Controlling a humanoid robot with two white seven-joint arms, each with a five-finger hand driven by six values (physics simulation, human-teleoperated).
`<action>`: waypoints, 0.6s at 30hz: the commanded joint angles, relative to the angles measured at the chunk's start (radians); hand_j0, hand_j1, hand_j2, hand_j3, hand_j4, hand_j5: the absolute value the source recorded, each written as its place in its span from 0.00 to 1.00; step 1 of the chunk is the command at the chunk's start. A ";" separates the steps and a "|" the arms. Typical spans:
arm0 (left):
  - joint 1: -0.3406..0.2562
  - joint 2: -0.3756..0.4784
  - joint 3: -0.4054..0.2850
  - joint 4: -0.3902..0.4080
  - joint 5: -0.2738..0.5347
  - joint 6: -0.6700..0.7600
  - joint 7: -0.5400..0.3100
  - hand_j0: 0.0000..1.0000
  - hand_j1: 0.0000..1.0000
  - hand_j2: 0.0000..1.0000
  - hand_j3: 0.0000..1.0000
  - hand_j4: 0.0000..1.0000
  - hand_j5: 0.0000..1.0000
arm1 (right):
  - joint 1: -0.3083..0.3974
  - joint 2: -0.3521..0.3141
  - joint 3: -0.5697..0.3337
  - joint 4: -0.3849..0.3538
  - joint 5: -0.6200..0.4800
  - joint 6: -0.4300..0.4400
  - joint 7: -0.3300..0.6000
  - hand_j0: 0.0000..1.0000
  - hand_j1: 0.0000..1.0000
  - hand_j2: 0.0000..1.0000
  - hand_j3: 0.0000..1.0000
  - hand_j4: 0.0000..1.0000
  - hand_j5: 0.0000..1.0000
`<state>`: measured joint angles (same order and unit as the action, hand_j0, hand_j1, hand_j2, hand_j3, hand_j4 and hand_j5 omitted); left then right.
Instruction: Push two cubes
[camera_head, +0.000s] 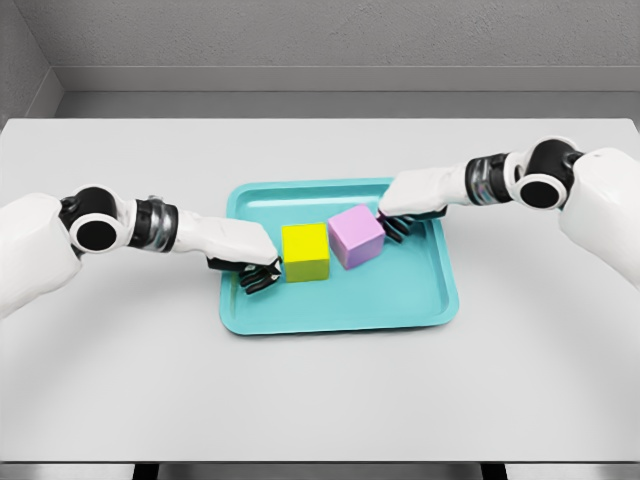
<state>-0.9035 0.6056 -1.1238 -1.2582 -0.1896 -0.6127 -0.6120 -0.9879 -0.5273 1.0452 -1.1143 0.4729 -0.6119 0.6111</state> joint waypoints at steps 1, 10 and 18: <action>0.000 -0.004 0.003 0.020 0.001 0.002 0.001 0.03 0.03 0.03 0.03 0.03 0.03 | 0.000 -0.003 0.010 -0.022 -0.003 0.001 0.000 0.23 0.23 0.23 0.23 0.23 0.23; -0.002 -0.035 -0.001 0.019 -0.001 0.002 0.001 0.03 0.03 0.03 0.03 0.03 0.03 | 0.003 -0.030 0.033 -0.065 -0.003 0.001 0.000 0.23 0.23 0.23 0.23 0.23 0.23; -0.025 -0.003 0.006 0.017 0.013 0.002 0.001 0.12 0.12 0.12 0.12 0.12 0.12 | 0.009 -0.071 -0.022 -0.070 -0.007 0.001 0.000 0.25 0.25 0.25 0.25 0.25 0.25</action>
<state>-0.9281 0.5844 -1.1219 -1.2423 -0.1871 -0.6131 -0.6112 -0.9787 -0.5891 1.0368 -1.1841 0.4701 -0.6127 0.6110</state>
